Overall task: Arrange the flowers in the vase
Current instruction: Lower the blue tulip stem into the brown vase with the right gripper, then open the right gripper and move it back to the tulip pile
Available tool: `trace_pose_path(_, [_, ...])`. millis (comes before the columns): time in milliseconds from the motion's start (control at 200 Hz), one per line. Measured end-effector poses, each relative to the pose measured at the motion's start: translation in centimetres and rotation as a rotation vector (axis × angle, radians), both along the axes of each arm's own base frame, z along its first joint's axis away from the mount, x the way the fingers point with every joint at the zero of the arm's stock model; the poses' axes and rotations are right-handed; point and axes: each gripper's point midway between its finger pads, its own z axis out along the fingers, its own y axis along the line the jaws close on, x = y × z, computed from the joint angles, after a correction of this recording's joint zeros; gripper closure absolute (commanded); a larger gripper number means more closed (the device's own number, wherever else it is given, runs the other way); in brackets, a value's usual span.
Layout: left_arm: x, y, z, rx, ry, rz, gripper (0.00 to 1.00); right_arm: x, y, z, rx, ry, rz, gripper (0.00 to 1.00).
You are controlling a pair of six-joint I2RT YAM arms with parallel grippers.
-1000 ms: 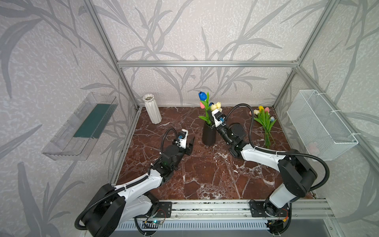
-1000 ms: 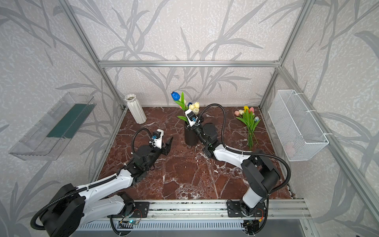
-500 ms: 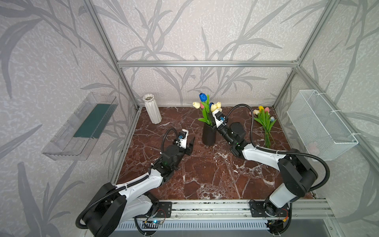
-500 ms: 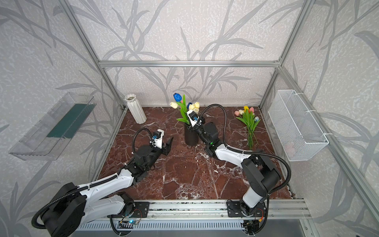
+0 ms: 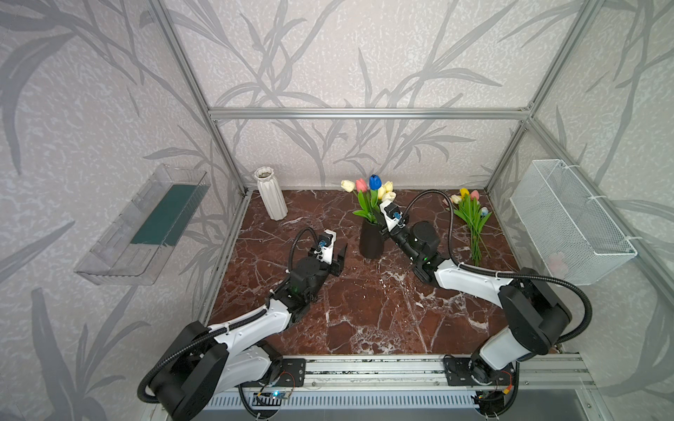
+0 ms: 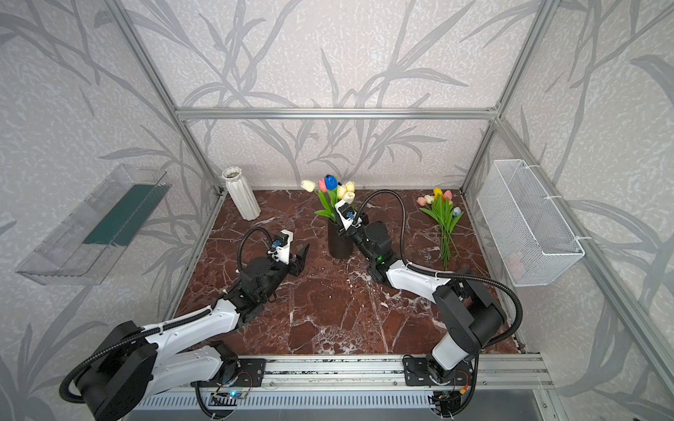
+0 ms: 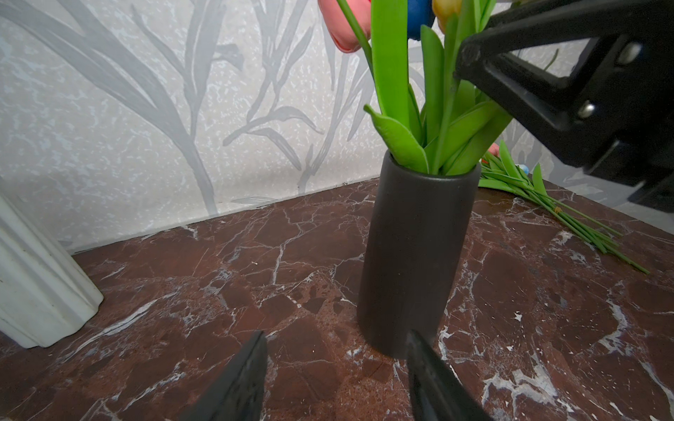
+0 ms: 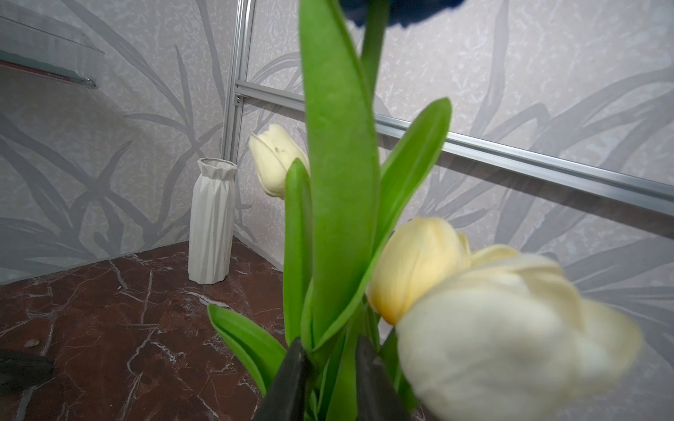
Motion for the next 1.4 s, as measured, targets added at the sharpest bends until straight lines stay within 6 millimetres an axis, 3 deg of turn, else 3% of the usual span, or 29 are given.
trace_pose_path(75, [0.0,0.0,-0.2,0.003,0.004,0.000,0.38,-0.1,-0.4,0.0,0.001,0.000,-0.008,0.68])
trace_pose_path(145, [0.1,-0.1,-0.2,0.005,0.005,-0.002,0.38,-0.2,-0.6,0.1,0.002,-0.002,-0.011,0.79])
trace_pose_path(470, [0.4,-0.3,-0.2,0.005,0.004,-0.003,0.38,-0.9,-0.8,1.5,0.008,-0.015,0.004,0.93])
trace_pose_path(770, [0.4,-0.3,-0.1,0.005,0.004,-0.003,0.38,-0.6,-0.5,1.0,-0.012,0.011,0.012,0.96])
trace_pose_path(1050, [0.5,-0.4,-0.6,0.013,0.015,-0.003,0.38,0.0,0.0,-1.0,-0.034,0.080,0.014,0.96])
trace_pose_path(1105, [0.6,-0.4,-0.8,0.015,0.018,-0.003,0.37,0.0,0.0,-1.2,-0.035,0.088,0.014,0.94])
trace_pose_path(1245, [0.6,-0.5,-0.9,0.018,0.022,-0.003,0.37,0.0,-0.1,-1.3,-0.031,0.099,0.012,0.72])
trace_pose_path(1400, [0.9,-0.7,-0.2,0.010,0.011,-0.004,0.36,-0.5,-0.5,-0.4,-0.028,0.103,0.012,0.60])
